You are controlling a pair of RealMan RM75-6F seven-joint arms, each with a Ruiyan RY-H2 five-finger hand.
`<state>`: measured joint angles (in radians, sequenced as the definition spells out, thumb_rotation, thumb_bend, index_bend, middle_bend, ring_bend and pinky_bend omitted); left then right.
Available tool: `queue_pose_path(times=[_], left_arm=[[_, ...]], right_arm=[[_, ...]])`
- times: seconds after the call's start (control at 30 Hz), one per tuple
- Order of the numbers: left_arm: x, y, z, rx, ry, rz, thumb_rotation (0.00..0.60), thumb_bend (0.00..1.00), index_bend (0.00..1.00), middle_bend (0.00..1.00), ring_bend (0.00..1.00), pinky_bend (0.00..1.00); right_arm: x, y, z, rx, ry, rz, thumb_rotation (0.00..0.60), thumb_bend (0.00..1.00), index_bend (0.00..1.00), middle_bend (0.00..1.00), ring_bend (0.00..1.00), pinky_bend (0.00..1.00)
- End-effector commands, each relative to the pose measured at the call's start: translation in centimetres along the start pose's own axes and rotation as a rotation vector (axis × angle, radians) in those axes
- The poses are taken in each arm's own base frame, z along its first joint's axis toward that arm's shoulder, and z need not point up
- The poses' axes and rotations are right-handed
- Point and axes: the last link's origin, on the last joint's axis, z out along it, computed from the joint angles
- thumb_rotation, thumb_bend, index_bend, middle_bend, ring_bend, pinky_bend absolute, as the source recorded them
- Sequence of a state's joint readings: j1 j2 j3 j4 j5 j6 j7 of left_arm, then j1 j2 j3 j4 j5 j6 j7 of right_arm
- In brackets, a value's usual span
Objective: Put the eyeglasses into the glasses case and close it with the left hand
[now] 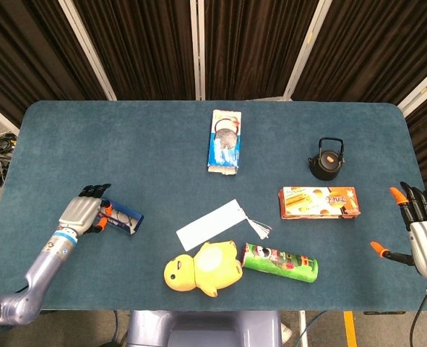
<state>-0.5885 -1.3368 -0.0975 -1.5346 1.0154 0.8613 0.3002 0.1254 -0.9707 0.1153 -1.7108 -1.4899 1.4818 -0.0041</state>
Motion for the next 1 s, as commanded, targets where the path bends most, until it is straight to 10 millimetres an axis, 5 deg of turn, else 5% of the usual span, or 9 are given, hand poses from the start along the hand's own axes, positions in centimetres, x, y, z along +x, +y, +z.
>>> queue_pose_path(times=[0.03,0.4,0.5,0.67,1.0], left_arm=[[0.0,0.2,0.7,0.002,0.013,-0.008,0.6,0.54,0.63,0.0,0.0,0.0],[-0.5,0.5,2.3,0.008,0.016,-0.024,0.6,0.53,0.59,0.0,0.0,0.0],[-0.5,0.4,2.4,0.01,0.03,-0.03,0.6,0.5,0.5,0.0,0.0,0.0],[-0.1,0.2,2.8,0.007,0.063,-0.072,0.6,0.3,0.03,0.0,0.0,0.0],[1.5,0.0,1.8,-0.042,0.098,-0.081,0.6,0.17,0.0,0.0,0.0,0.0]], right_arm=[[0.0,0.0,0.0,0.0,-0.002,-0.001,0.6,0.0,0.0,0.0,0.0,0.0],[-0.2,0.0,0.0,-0.002,-0.005,-0.008,0.6,0.0,0.0,0.0,0.0,0.0],[-0.2,0.0,0.0,-0.001,-0.006,-0.009,0.6,0.0,0.0,0.0,0.0,0.0],[-0.2,-0.1,0.0,0.001,-0.011,-0.002,0.6,0.0,0.0,0.0,0.0,0.0],[-0.1,-0.1,0.0,0.001,-0.009,0.003,0.6,0.0,0.0,0.0,0.0,0.0]])
